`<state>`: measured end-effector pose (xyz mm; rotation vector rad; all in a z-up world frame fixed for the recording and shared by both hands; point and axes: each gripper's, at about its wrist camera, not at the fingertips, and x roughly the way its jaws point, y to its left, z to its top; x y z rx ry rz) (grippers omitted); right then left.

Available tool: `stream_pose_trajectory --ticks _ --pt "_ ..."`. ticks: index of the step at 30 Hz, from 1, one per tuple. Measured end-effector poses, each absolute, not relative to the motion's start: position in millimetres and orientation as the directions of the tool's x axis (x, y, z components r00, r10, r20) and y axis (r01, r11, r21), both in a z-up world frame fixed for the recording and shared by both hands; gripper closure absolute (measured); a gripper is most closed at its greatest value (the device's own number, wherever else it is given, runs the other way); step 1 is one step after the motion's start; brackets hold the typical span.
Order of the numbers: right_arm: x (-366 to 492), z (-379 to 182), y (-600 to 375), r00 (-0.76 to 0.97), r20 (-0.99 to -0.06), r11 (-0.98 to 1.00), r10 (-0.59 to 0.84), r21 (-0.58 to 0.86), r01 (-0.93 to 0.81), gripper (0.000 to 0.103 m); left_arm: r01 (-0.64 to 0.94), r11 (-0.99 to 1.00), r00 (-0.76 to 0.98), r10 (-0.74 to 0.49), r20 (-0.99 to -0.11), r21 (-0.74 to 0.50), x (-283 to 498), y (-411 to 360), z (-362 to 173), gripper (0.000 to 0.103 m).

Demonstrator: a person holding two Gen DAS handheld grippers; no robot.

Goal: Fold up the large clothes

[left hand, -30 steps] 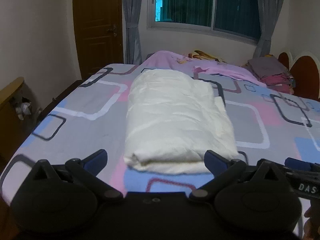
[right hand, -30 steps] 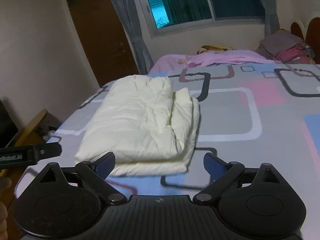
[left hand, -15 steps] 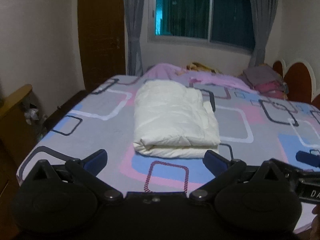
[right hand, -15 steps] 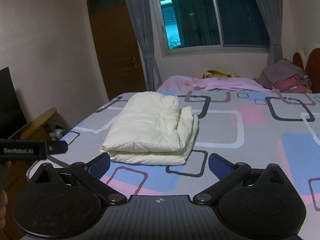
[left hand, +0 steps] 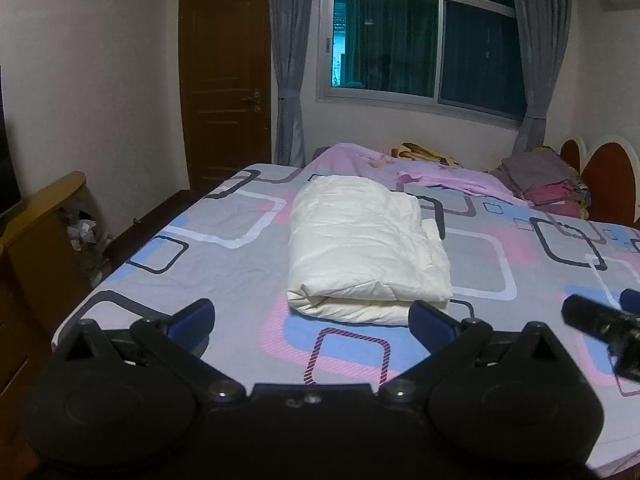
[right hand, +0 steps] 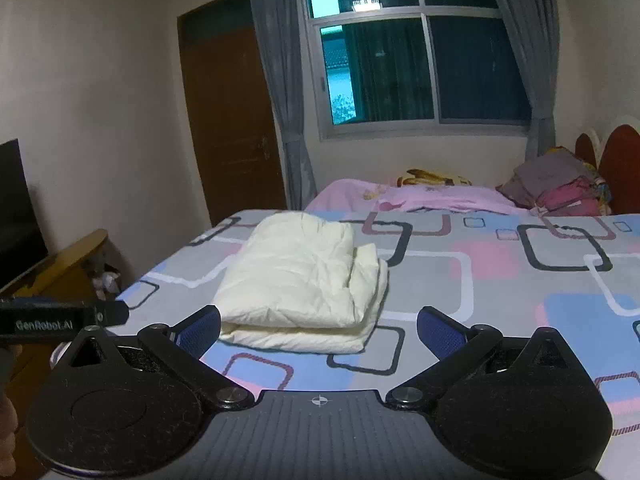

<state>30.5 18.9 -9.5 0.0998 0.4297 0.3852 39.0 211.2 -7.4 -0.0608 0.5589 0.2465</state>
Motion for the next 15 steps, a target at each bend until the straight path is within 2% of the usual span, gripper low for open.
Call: stream_pose_trajectory --ticks 15 --pt "31.7 -6.4 16.1 0.842 -0.379 0.923 0.384 0.176 -0.342 0.000 -0.255 0.967 0.821 0.223 -0.525 0.012 34.6 214.1 -5.0 0.000"
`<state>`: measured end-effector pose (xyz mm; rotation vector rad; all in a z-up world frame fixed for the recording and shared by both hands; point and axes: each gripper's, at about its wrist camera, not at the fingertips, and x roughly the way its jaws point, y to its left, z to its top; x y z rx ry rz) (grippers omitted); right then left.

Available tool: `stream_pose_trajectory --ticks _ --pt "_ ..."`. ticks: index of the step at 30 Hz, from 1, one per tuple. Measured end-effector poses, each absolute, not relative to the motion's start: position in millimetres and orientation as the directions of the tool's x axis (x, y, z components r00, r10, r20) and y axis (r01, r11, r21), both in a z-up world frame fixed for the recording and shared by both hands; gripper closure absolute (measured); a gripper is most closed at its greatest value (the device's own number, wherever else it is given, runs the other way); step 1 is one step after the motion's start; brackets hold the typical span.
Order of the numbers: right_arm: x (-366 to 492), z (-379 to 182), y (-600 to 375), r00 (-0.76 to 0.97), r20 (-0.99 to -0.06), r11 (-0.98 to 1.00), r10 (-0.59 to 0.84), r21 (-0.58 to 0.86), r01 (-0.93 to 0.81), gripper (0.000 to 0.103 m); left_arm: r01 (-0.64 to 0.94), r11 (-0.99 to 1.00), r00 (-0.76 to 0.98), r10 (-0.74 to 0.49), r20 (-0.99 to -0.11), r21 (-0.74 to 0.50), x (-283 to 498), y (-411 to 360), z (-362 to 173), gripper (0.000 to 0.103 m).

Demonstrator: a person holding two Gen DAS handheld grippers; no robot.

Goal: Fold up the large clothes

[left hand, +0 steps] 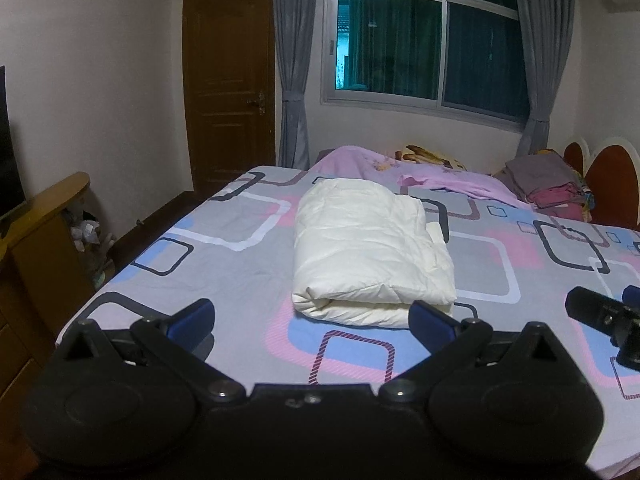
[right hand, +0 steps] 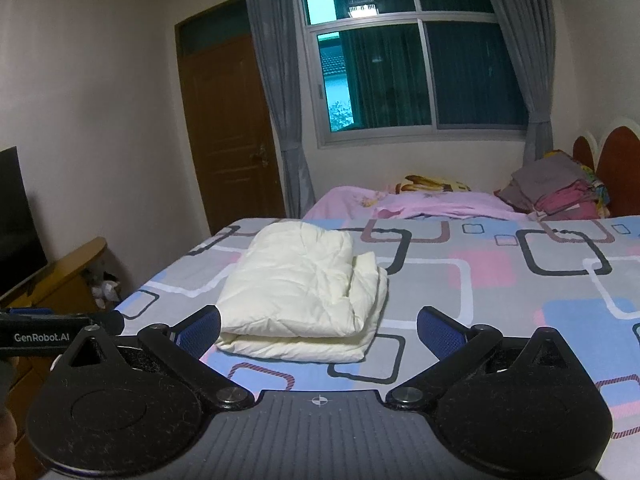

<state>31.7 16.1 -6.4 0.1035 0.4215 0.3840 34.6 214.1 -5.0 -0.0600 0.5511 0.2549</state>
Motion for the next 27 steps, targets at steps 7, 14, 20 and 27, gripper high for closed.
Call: stream_pose_trajectory --ticks 7,14,20,27 --pt "33.1 -7.9 16.4 0.838 -0.384 0.921 0.388 0.185 -0.342 0.000 -0.251 0.968 0.818 0.218 -0.532 0.012 35.1 213.8 -4.7 0.000" --pt "34.2 -10.8 18.6 0.835 -0.389 0.921 0.389 0.185 -0.343 0.000 -0.249 0.968 0.814 0.216 -0.539 0.013 35.9 214.7 -5.8 0.000" --pt "36.9 -13.5 18.8 0.832 -0.396 0.921 0.388 0.188 -0.341 0.000 -0.238 0.971 0.814 0.202 -0.544 0.005 42.5 218.6 -6.7 0.000" --pt "41.6 -14.9 18.0 0.828 -0.402 0.920 0.391 0.192 -0.341 0.000 -0.230 0.973 0.809 0.188 -0.558 -0.006 51.9 220.8 -8.7 0.000"
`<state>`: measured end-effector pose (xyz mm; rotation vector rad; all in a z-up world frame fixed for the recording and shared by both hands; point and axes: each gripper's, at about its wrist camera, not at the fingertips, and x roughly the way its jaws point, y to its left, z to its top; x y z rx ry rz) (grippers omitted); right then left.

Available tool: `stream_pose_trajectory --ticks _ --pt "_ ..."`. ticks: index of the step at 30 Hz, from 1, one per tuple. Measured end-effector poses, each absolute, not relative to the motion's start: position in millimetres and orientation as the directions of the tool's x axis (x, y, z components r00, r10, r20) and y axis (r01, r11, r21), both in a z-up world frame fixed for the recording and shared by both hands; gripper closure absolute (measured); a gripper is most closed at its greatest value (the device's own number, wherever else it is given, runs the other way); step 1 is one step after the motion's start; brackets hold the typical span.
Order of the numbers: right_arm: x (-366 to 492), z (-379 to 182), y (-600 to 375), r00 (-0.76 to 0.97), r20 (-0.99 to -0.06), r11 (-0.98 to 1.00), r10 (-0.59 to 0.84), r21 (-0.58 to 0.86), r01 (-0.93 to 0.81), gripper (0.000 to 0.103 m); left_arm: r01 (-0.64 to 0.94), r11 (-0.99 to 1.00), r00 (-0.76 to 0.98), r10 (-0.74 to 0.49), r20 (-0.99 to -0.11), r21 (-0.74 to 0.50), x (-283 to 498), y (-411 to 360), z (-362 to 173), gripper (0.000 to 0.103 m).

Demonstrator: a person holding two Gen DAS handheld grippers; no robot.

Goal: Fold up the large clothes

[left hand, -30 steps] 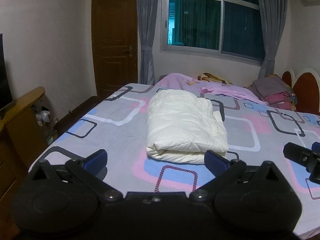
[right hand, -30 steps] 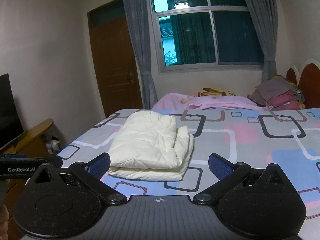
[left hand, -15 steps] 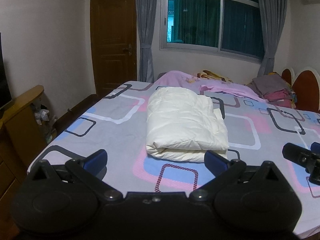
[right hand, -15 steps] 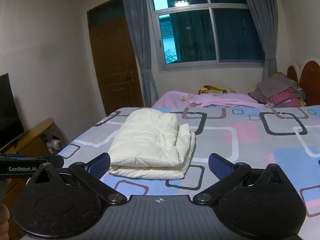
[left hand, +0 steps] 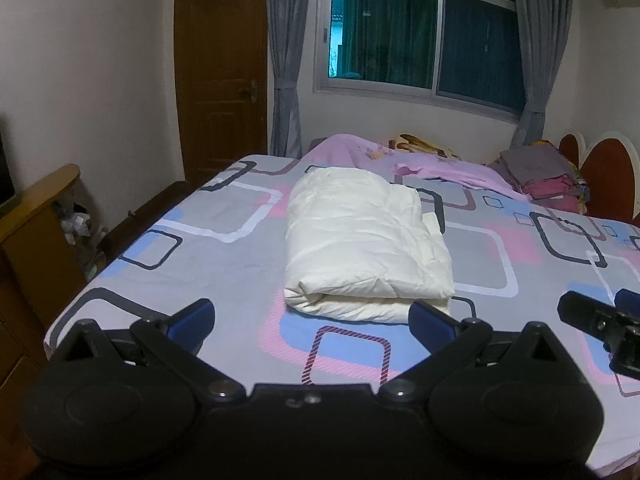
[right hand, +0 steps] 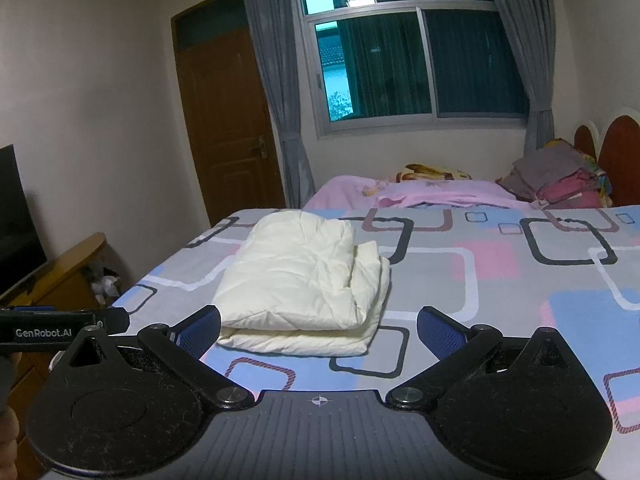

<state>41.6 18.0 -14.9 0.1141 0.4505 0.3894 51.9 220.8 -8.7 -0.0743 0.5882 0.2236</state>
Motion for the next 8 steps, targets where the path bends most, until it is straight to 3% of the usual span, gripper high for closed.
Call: stream_pose_trajectory --ticks 5,8 --pt "46.8 -19.7 17.3 0.825 -0.414 0.922 0.386 0.194 -0.334 0.000 -0.188 0.982 0.848 0.156 -0.506 -0.011 54.4 221.0 -12.5 0.006" --pt "54.1 -26.2 14.6 0.822 -0.430 0.927 0.373 0.196 -0.319 0.000 -0.182 0.983 0.838 0.153 -0.524 -0.003 67.7 221.4 -17.7 0.004"
